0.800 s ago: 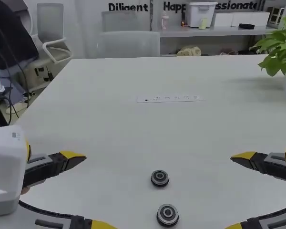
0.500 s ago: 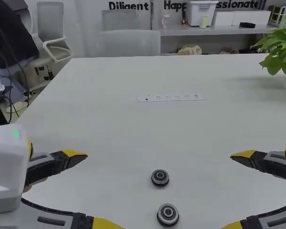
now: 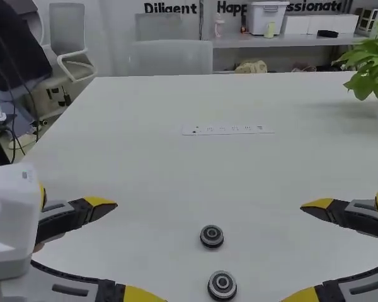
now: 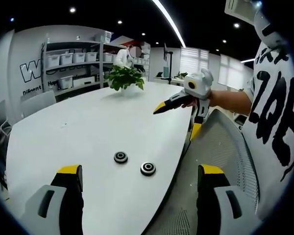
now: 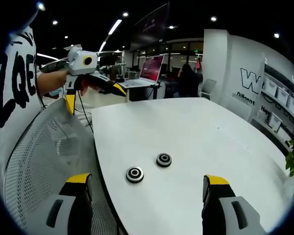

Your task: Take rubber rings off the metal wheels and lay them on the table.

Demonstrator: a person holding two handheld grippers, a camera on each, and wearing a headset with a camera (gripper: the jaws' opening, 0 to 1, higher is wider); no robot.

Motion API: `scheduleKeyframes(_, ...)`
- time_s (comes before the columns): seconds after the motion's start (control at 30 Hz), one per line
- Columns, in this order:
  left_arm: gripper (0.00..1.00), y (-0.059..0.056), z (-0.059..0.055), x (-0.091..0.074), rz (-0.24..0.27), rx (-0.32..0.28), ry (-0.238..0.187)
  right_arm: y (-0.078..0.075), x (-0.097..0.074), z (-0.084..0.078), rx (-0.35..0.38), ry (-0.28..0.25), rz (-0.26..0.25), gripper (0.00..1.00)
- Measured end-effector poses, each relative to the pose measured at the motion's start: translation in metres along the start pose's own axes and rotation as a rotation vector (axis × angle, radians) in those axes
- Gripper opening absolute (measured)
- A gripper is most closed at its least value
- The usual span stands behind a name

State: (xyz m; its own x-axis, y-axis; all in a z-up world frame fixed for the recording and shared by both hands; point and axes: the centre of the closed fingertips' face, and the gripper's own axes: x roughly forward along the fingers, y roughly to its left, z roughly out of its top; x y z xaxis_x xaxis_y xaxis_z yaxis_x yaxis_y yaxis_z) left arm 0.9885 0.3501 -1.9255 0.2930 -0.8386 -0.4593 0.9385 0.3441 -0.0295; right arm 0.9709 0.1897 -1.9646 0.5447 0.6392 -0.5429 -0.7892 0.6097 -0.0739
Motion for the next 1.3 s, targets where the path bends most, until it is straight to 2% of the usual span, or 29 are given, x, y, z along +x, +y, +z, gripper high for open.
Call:
scheduleKeyframes(0.27,0.95,0.003,0.001,0.001,0.002,0.006,-0.008,0.001,0.004,0.008,-0.006,-0.044,0.023,0.88)
scheduleKeyframes(0.4,0.94,0.007,0.002,0.003,0.009,0.024,-0.01,0.003,0.007,0.008,-0.019,-0.04,0.036,0.85)
scheduleKeyframes(0.9,0.93,0.008,0.004,0.014,-0.016,0.049,-0.017,-0.003,0.016,0.01,-0.05,-0.043,0.071,0.77)
scheduleKeyframes(1.3,0.91,0.01,0.004,0.024,-0.035,0.065,-0.006,-0.005,0.024,0.009,-0.035,-0.048,0.097,0.68)
